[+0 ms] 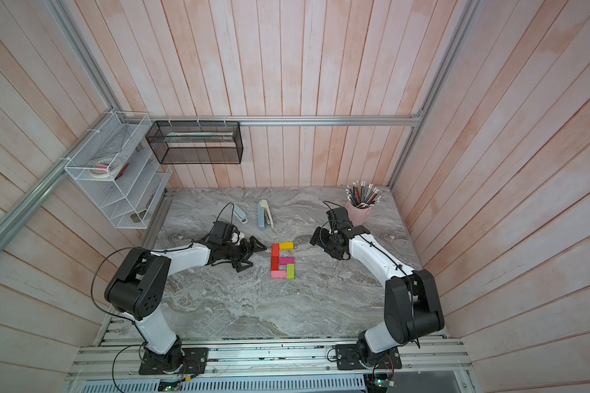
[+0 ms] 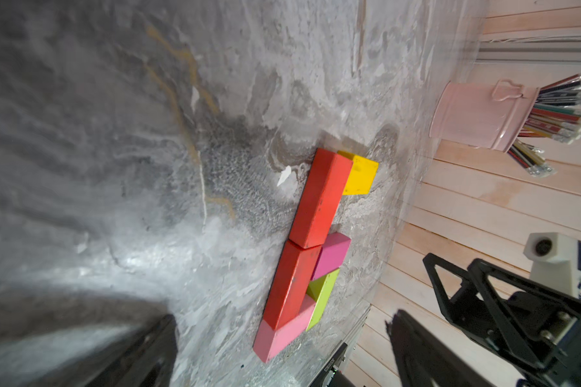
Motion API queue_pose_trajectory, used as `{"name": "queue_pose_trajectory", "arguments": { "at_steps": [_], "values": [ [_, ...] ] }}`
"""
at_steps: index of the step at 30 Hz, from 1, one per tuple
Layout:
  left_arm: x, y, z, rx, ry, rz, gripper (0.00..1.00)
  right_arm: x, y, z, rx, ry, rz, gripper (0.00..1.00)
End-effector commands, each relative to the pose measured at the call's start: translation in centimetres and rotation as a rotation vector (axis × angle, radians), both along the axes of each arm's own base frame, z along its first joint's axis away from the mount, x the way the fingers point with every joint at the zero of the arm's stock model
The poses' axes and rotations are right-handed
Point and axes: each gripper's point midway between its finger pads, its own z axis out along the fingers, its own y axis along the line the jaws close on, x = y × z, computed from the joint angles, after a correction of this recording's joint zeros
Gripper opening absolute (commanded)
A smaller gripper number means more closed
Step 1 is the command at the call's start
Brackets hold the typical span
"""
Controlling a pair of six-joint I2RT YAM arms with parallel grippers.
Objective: Assemble the number 6 with building blocks
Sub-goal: Adjust the building block at the center of the board.
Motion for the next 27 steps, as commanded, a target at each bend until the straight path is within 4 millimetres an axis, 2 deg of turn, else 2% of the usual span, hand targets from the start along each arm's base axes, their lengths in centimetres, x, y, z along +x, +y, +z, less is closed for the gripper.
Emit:
{"name": "queue_pose_trajectory", "arguments": {
  "at_steps": [1, 13, 27],
  "values": [
    [1.3, -1.1, 0.7, -0.031, -0.037, 0.000, 1.00, -0.9, -0.6, 0.0, -0.003, 0.020, -0.014, 0.87],
    [1.3, -4.5, -0.1, -0.044, -0.020, -0.058, 1.00, -1.1, -1.2, 0.2, -0.001, 0.018, -0.027, 0.87],
    [1.5, -5.9, -0.5, -0.049, -0.014, -0.075, 1.00, -1.4, -1.3, 0.0, 0.010, 0.021, -0.031, 0.87]
  ]
}}
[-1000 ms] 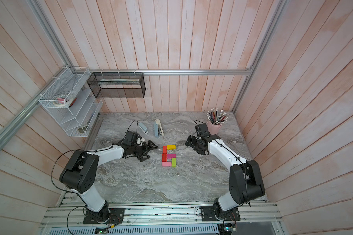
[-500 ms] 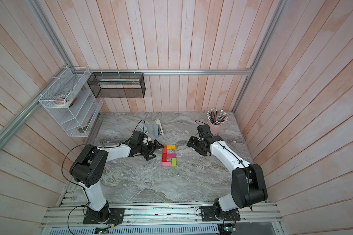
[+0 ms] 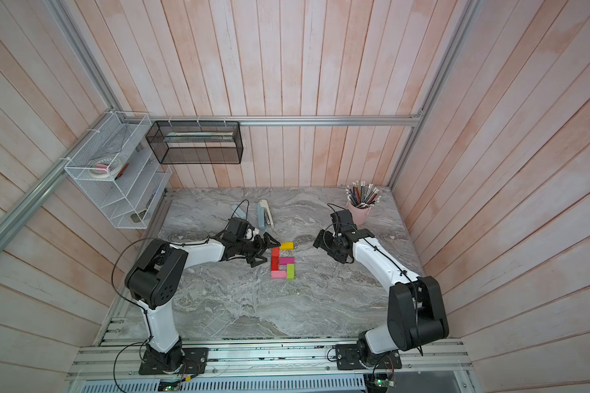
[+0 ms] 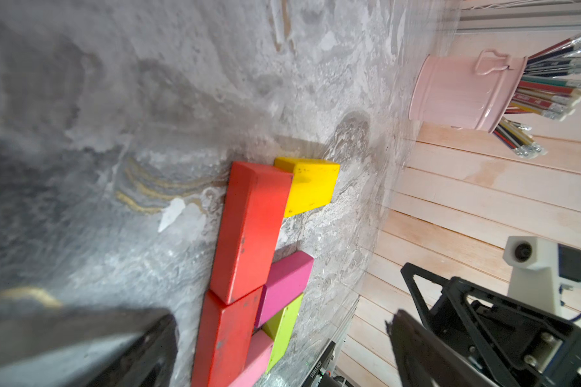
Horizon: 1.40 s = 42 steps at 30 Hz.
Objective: Assemble the number 6 with building blocks
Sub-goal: Adjust the building block at the center of the board.
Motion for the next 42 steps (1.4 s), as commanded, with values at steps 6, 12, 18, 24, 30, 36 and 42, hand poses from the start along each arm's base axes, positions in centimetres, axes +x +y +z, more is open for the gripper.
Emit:
{"name": "queue_pose_trajectory", "arguments": {
  "at_steps": [6, 12, 18, 24, 30, 36, 42],
  "values": [
    [-0.3, -0.9, -0.9, 0.006, 0.025, -0.010, 1.00, -0.1, -0.2, 0.4, 0.011, 0.001, -0.010, 0.87],
    [-0.3, -1.1, -0.7, 0.003, 0.022, -0.013, 1.00, -0.1, -0.2, 0.3, 0.013, 0.001, -0.009, 0.87],
    [-0.4, -1.4, -0.6, 0.002, 0.023, -0.014, 1.00, -0.2, -0.2, 0.1, 0.017, 0.003, -0.010, 0.87],
    [-0.6, -1.6, -0.6, 0.004, 0.024, -0.018, 1.00, -0.2, -0.2, 0.0, 0.022, 0.004, -0.010, 0.87],
    [-0.5, -1.6, -0.4, 0.006, 0.016, -0.022, 1.00, -0.1, -0.1, 0.1, 0.027, 0.002, -0.011, 0.87],
    [-0.6, -1.2, -0.4, 0.033, 0.010, -0.023, 1.00, 0.1, 0.1, 0.1, 0.038, -0.002, -0.009, 0.87],
    [0.2, 2.4, 0.9, 0.167, -0.059, 0.026, 1.00, 1.0, -0.3, 1.7, 0.014, -0.092, -0.009, 0.87]
  ]
}}
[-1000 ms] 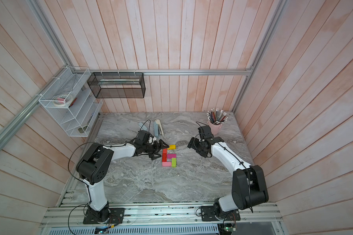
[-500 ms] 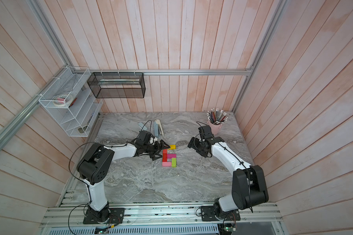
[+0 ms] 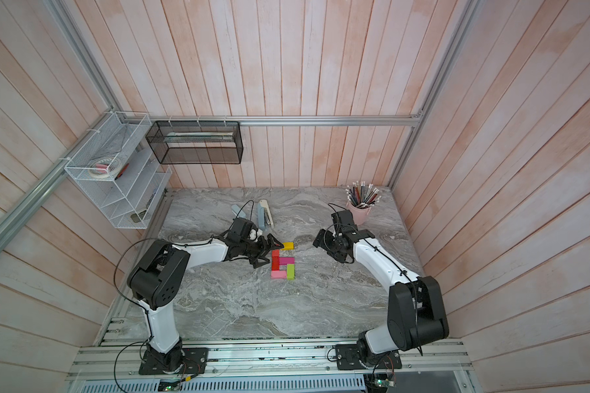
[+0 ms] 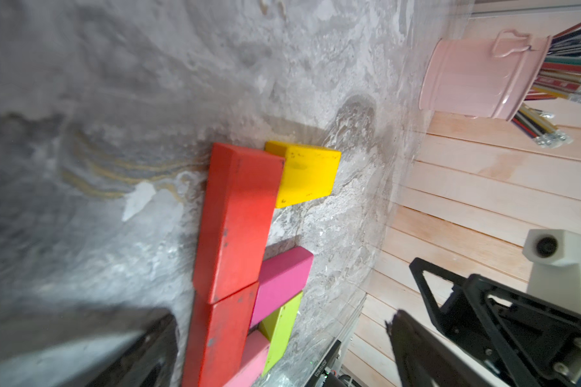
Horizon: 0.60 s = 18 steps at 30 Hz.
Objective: Assemble the number 6 with building blocks
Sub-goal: Adjust the building block at the center of the board, then reset both arms
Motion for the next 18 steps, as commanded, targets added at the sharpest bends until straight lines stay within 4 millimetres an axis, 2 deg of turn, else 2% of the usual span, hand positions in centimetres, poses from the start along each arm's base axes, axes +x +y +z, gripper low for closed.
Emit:
{"name": "queue_pose_trajectory", "arguments": {
  "at_steps": [1, 3, 6, 8, 10, 13, 16, 18],
  "values": [
    [1.0, 3.5, 1.6, 0.136, -0.082, 0.040, 1.00, 1.1, -0.8, 2.3, -0.037, -0.101, -0.008, 0.87],
    [1.4, 5.8, 3.1, 0.204, -0.139, 0.061, 1.00, 2.0, -2.0, 3.7, -0.115, -0.155, -0.014, 0.87],
    [2.2, 10.7, 5.6, 0.346, -0.245, 0.099, 1.00, 3.4, -5.5, 5.8, -0.314, -0.253, -0.080, 0.88],
    [2.7, 14.9, 7.0, 0.463, -0.314, 0.128, 1.00, 4.3, -8.1, 6.9, -0.472, -0.351, -0.097, 0.90],
    [3.1, 19.3, 7.8, 0.572, -0.363, 0.166, 1.00, 4.8, -10.2, 7.9, -0.588, -0.446, -0.129, 0.98],
    [3.6, 24.6, 9.5, 0.725, -0.488, 0.228, 1.00, 5.0, -12.8, 8.7, -0.663, -0.562, -0.161, 0.98],
    [3.4, 27.5, 11.1, 0.877, -0.626, 0.281, 1.00, 4.4, -15.8, 8.6, -0.685, -0.600, -0.274, 0.98],
    [2.9, 28.6, 10.9, 0.948, -0.696, 0.292, 1.00, 4.0, -17.1, 8.0, -0.720, -0.622, -0.322, 0.98]
  ]
}}
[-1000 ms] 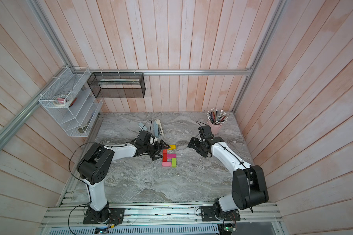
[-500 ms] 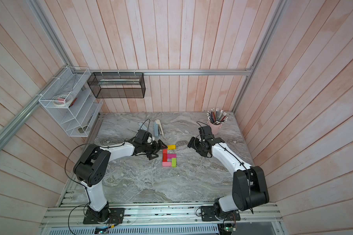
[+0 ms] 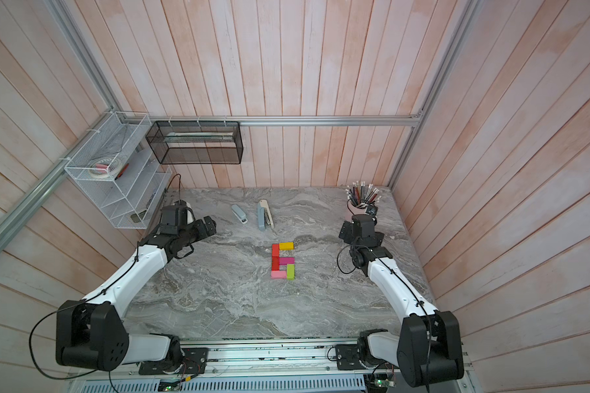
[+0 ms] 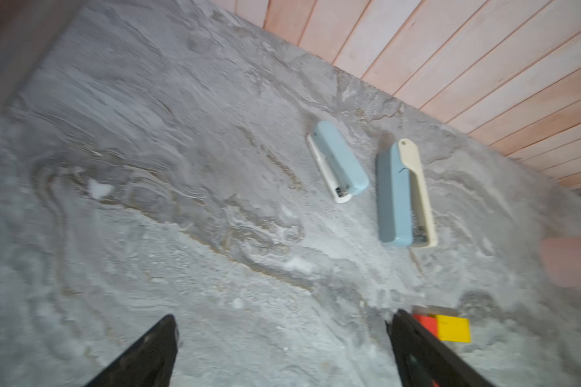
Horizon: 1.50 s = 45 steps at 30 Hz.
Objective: Assemble the number 6 with building blocks
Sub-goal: Reset both arms
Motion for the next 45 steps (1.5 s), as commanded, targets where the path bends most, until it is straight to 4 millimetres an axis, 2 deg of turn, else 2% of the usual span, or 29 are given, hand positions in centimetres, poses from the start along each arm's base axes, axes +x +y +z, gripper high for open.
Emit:
{"name": "queue_pose_trajectory", "arguments": {
  "at_steps": [1, 5, 7, 9, 10, 13, 16, 18, 22, 24, 25, 31, 45],
  "values": [
    [-0.4, 2.9, -0.5, 0.256, -0.105, 0.020, 1.00, 0.3, -2.7, 1.4, -0.106, -0.149, -0.092, 0.98],
    [-1.2, 3.8, -0.6, 0.356, -0.301, 0.015, 1.00, 0.0, -2.0, 0.5, -0.173, -0.307, -0.010, 0.98],
    [-1.4, 4.3, -0.6, 0.395, -0.388, 0.025, 1.00, -0.5, -1.6, -0.6, -0.197, -0.361, 0.046, 0.98],
    [-1.3, 5.0, -1.2, 0.404, -0.423, 0.055, 1.00, -0.9, -1.0, -1.5, -0.227, -0.394, 0.095, 0.98],
    [-1.2, 5.5, -1.3, 0.410, -0.448, 0.079, 1.00, -1.3, -1.2, -2.2, -0.226, -0.402, 0.086, 0.98],
    [-0.8, 6.9, -1.9, 0.421, -0.493, 0.145, 1.00, -1.9, -1.4, -2.0, -0.243, -0.437, 0.089, 0.98],
    [0.1, 7.4, -3.1, 0.395, -0.476, 0.143, 1.00, -1.9, -2.0, -3.4, -0.219, -0.445, 0.083, 0.98],
    [0.1, 7.4, -3.0, 0.349, -0.499, 0.133, 1.00, -2.2, -2.0, -2.8, -0.240, -0.509, 0.077, 0.98],
    [-1.0, 7.4, -3.1, 0.303, -0.600, 0.130, 1.00, -1.9, -2.3, -3.7, -0.215, -0.439, 0.068, 0.98],
    [-0.8, 7.0, -4.3, 0.299, -0.580, 0.104, 1.00, -1.9, -2.4, -3.4, -0.224, -0.469, 0.063, 0.98],
    [-0.9, 7.0, -3.7, 0.308, -0.618, 0.106, 1.00, -2.0, -2.3, -3.2, -0.226, -0.480, 0.064, 0.98],
    [-0.9, 7.1, -4.0, 0.299, -0.592, 0.110, 1.00, -1.2, -2.3, -3.7, -0.219, -0.443, 0.067, 0.98],
    [-0.8, 7.1, -3.9, 0.309, -0.600, 0.111, 1.00, -1.3, -2.4, -3.7, -0.219, -0.446, 0.064, 0.98]
  ]
}}
